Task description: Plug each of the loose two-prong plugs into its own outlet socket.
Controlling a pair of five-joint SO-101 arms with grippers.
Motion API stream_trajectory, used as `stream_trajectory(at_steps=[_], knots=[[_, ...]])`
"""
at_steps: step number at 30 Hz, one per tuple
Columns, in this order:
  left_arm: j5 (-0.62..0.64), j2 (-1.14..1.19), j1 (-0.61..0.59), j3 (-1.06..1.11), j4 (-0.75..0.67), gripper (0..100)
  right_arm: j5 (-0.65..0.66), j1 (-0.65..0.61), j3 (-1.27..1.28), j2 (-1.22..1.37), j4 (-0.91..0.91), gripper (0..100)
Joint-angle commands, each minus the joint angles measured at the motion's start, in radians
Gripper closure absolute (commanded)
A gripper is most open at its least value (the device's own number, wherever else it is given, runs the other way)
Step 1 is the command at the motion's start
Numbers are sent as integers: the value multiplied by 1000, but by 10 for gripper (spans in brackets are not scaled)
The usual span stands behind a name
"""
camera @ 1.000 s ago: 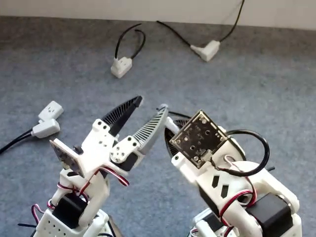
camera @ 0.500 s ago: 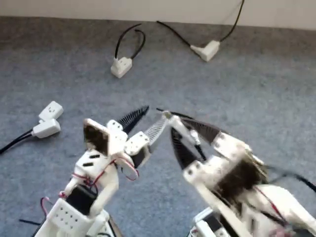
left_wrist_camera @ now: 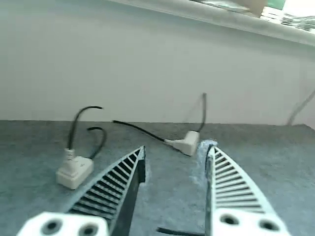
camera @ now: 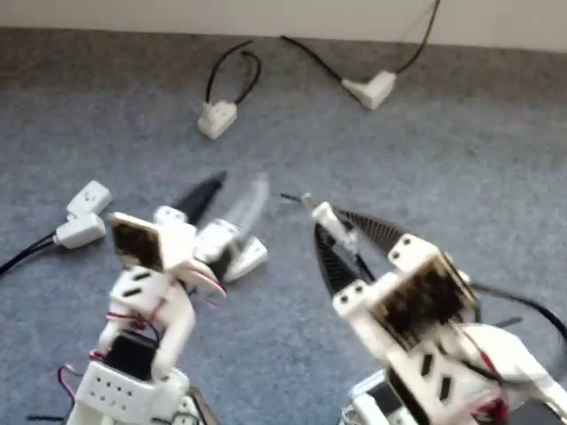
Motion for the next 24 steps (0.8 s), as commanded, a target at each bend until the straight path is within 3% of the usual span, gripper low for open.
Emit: stream_trajectory(at_steps=[1, 5, 9, 13, 17, 24], knots=[[11, 1, -269, -16, 32, 790, 3, 73, 101, 50, -42, 985], [80, 2, -472, 19, 206, 790, -63, 82, 134, 200, -41, 985], [98, 2, -610, 91, 215, 790, -176, 70, 84, 384, -39, 985], [95, 2, -661, 134, 236, 788, -269, 7, -36, 578, 30, 985], [95, -7, -664, 134, 304, 787, -279, -61, -168, 769, 116, 985], [94, -7, -667, 142, 330, 790, -354, -76, -312, 1040, 122, 985]])
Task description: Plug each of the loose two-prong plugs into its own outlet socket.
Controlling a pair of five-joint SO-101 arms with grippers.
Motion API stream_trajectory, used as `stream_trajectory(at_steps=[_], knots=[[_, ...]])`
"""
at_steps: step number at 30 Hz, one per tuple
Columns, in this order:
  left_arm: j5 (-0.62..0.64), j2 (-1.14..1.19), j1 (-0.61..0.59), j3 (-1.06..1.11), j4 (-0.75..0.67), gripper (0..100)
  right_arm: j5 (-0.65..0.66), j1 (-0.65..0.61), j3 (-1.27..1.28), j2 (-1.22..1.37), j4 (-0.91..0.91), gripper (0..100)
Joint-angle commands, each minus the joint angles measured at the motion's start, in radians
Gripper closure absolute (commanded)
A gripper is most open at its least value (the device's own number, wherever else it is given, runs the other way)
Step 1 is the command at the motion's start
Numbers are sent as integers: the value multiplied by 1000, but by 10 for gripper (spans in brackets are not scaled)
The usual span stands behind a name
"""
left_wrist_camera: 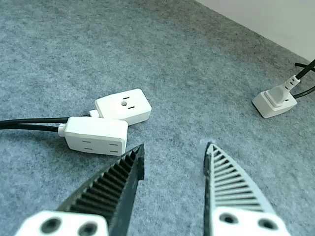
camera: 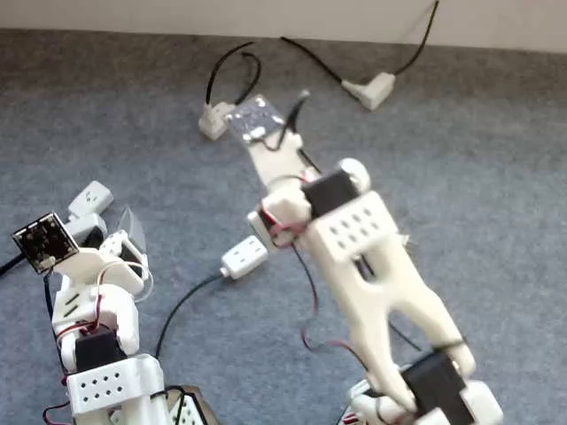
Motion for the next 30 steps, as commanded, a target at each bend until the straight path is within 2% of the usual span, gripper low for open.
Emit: stream_trajectory(at_steps=[1, 8, 15, 24, 30], knots=[[2, -7, -12, -2, 3, 790, -20, -16, -96, 87, 4, 985], [2, -7, -10, -2, 3, 790, 112, -22, -180, 272, 2, 985], [2, -7, -8, -2, 3, 790, 121, -76, -197, 383, -27, 985], [2, -7, -8, -2, 3, 790, 121, -70, -197, 429, -77, 985], [2, -7, -8, -2, 3, 790, 181, -71, -199, 466, -77, 985]])
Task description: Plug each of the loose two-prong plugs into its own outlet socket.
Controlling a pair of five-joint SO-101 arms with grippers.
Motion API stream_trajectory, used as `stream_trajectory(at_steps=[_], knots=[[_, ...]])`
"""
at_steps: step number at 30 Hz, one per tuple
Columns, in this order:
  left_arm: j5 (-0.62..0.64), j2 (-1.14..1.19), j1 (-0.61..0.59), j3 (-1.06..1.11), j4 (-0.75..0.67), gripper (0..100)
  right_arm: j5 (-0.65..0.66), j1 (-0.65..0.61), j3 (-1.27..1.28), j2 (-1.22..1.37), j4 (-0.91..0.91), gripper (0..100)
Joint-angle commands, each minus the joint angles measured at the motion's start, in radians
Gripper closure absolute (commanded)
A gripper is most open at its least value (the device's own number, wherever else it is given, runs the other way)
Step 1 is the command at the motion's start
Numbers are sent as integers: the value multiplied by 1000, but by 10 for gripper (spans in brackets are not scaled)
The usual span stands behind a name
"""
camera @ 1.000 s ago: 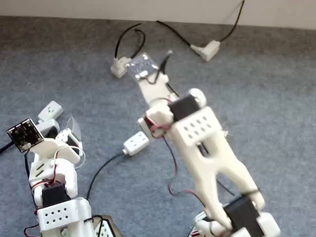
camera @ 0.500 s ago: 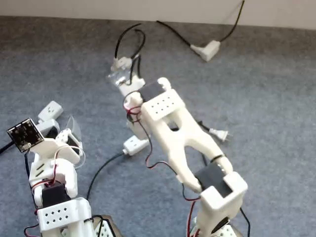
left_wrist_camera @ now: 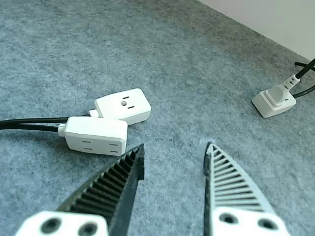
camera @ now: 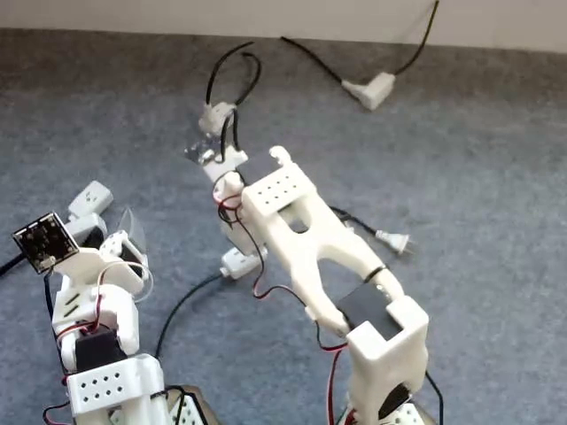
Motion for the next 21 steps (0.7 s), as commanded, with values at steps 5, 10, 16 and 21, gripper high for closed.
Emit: stream_trajectory(at_steps=[5, 10, 16, 21], knots=[[2, -7, -7, -2, 2, 790, 23, -2, -47, 5, -27, 985], [2, -7, -7, -2, 2, 790, 26, -1, -47, 5, -30, 985], [2, -7, -7, -2, 2, 790, 103, -1, -45, 7, -42, 985], [2, -7, -7, -2, 2, 790, 104, 22, -41, 8, -42, 985]])
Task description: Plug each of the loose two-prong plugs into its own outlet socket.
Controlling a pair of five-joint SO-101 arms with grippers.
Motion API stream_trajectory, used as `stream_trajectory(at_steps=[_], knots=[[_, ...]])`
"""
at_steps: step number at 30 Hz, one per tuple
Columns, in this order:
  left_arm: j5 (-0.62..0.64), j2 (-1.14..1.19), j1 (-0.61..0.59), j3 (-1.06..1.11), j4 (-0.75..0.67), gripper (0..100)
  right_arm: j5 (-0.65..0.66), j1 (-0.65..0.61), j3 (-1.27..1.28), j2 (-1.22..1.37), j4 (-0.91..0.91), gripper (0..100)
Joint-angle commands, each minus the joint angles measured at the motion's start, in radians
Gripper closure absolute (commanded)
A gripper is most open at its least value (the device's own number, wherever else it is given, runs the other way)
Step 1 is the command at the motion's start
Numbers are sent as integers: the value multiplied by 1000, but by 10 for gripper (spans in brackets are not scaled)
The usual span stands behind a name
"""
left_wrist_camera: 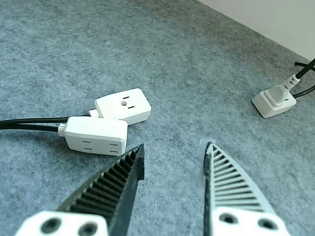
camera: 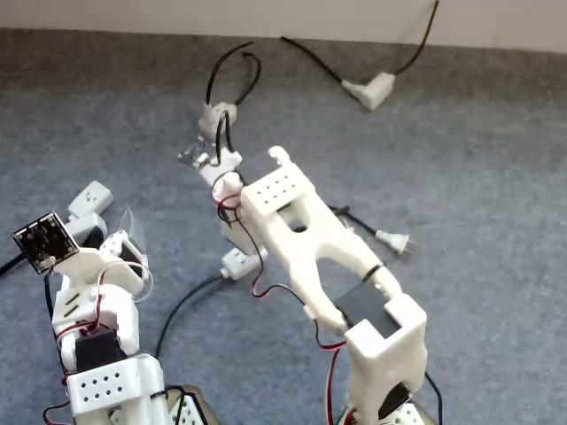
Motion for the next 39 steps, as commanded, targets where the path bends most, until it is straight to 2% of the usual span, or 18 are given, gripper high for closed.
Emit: stream_trajectory(at_steps=[1, 13, 18, 26, 39], knots=[[2, -7, -5, -2, 2, 790, 12, 33, -35, -4, -18, 985], [2, -7, -5, -2, 0, 790, 8, 74, -31, -4, -8, 985], [2, -7, -5, -2, 0, 790, -92, 73, -35, -10, -7, 985], [2, -7, -5, -2, 0, 790, -103, 71, -170, -7, 90, 985], [2, -7, -5, -2, 0, 790, -186, 51, -139, 67, 82, 985]])
